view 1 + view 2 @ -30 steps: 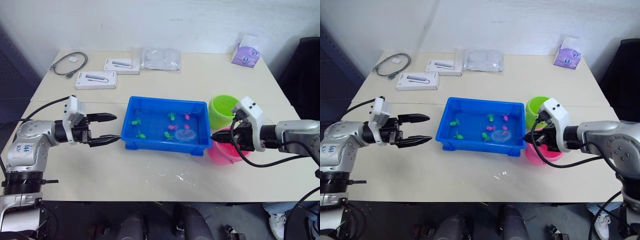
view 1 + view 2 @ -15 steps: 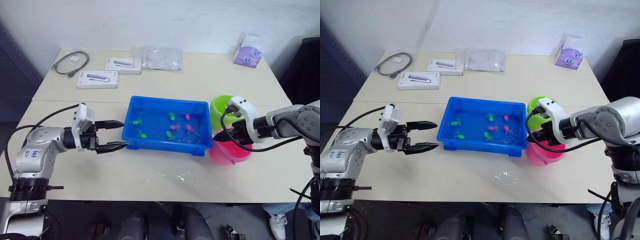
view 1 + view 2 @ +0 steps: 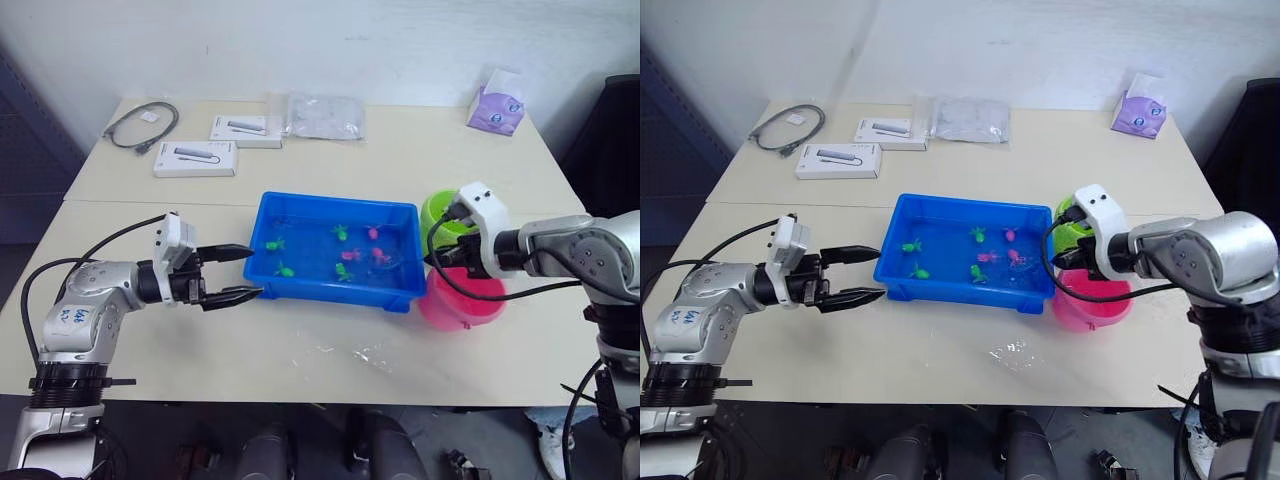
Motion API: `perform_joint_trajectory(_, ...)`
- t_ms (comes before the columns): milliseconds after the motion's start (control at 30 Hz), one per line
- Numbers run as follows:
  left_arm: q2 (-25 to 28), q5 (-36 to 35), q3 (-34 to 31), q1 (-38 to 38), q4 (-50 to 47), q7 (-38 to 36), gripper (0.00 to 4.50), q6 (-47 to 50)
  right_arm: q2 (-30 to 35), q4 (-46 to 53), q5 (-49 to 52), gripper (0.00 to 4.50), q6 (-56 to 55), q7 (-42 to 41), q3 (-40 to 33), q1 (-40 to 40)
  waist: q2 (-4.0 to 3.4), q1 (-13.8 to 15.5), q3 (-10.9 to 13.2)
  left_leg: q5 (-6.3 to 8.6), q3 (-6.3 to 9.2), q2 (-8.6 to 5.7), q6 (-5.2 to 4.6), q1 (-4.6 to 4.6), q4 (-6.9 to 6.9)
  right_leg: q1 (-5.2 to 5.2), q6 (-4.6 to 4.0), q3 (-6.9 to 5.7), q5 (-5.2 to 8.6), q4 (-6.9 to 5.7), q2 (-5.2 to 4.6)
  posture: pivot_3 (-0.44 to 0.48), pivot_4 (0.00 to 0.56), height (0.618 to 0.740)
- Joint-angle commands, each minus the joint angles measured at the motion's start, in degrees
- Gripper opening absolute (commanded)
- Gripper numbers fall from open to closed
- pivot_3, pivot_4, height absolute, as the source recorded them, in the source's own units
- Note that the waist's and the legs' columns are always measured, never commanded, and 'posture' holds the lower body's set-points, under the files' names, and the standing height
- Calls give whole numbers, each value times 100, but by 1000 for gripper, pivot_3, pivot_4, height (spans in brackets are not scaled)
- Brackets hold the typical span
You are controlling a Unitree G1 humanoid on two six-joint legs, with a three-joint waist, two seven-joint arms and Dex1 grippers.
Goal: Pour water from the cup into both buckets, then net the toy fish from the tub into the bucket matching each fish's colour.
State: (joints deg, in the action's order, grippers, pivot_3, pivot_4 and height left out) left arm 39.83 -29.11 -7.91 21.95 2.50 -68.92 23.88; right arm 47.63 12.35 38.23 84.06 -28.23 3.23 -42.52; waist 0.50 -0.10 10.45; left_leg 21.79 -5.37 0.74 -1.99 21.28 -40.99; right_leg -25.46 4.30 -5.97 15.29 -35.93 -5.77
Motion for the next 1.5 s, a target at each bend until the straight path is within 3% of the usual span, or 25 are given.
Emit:
perform_joint_trajectory(33,12,-71,-21,104,-107,-4,4468,-74,203,450,-111,0,-150,-6,-254,111,0,0,0,0,0,0,0,0,0,0,0,0,0,0,0,0,150,740)
perform_joint_trajectory(600,17,4,164,474,206,-142,4468,-161,495,1463,-113,0,-2185,-946,-1182,1594,0,7,0,0,-4,1,0,-3,0,1,1,-1,0,1,10,0,150,740)
perform_joint_trajectory(1033,-330,-38,583,1248,728,-617,4468,-98,-352,2731,-10,0,-3825,-1005,-3447,4106,1,154,-1,0,-10,-4,0,-9,-3,6,4,-7,-2,-2,36,0,150,740)
perform_joint_trajectory(1167,-621,-103,697,1463,800,-663,4468,-51,-864,2882,-205,0,-4744,-1255,-4215,5272,1,177,-1,-1,-1,-8,-2,-8,-4,13,5,-5,-3,1,39,0,150,740)
perform_joint_trajectory(1333,-850,-66,821,1469,830,-754,4468,-89,-1263,2651,-751,0,-5872,-1361,-4504,6117,-2,116,-3,-3,-16,-13,-6,-23,-4,20,15,-3,-8,1,44,0,150,740)
perform_joint_trajectory(1500,-1116,-33,965,1468,843,-778,4468,-137,-1679,1646,-2016,0,-8298,-1519,-4558,6695,-2,126,-3,-1,-16,-10,-5,-92,7,86,10,12,-5,27,44,0,150,740)
